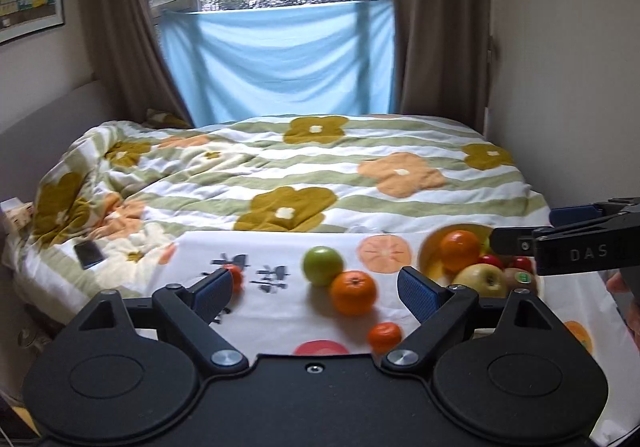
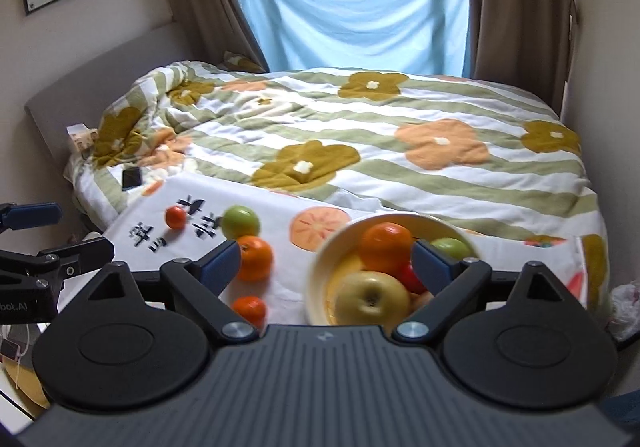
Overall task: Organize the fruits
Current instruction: 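Withdraw both tools from the bowl toward the loose fruits, then grasp a small mandarin with the left tool while the right tool grasps the green apple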
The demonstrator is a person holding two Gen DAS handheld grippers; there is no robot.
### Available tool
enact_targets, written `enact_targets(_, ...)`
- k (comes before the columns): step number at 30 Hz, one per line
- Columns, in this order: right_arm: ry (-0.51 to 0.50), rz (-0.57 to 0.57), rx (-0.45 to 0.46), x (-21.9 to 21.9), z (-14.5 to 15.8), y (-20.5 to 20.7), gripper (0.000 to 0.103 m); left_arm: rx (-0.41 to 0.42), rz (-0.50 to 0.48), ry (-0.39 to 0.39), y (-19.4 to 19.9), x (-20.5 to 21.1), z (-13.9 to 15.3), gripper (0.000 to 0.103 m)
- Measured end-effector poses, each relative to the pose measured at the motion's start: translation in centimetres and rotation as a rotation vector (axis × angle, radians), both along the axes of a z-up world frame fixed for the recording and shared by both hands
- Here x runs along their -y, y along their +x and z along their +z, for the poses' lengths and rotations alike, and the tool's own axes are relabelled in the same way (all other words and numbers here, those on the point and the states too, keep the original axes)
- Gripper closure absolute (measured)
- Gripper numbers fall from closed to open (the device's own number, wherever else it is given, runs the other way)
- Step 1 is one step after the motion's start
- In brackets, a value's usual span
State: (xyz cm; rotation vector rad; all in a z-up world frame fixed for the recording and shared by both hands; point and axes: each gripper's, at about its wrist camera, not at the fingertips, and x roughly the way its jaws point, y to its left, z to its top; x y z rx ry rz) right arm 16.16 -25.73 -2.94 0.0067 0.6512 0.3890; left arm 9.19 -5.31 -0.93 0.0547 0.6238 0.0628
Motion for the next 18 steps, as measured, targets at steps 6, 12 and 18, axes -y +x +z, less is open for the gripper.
enact_targets(6, -0.008, 0.001, -0.007, -4.6, 0.1, 1.3, 0.000, -0.009, 0.006, 0.036, 1.3, -5.1, 0.2, 0.001)
enact_targets(12, -0.013, -0.022, -0.050, -9.1, -0.9, 3.6, 0.000, -0.045, -0.050, 0.052, 4.1, -9.4, -0.5, 0.001)
enact_targets(18, -0.036, -0.060, -0.101, -13.1, -2.9, 5.9, 0.000, -0.100, -0.134, 0.053, 7.5, -12.7, -2.5, 0.001)
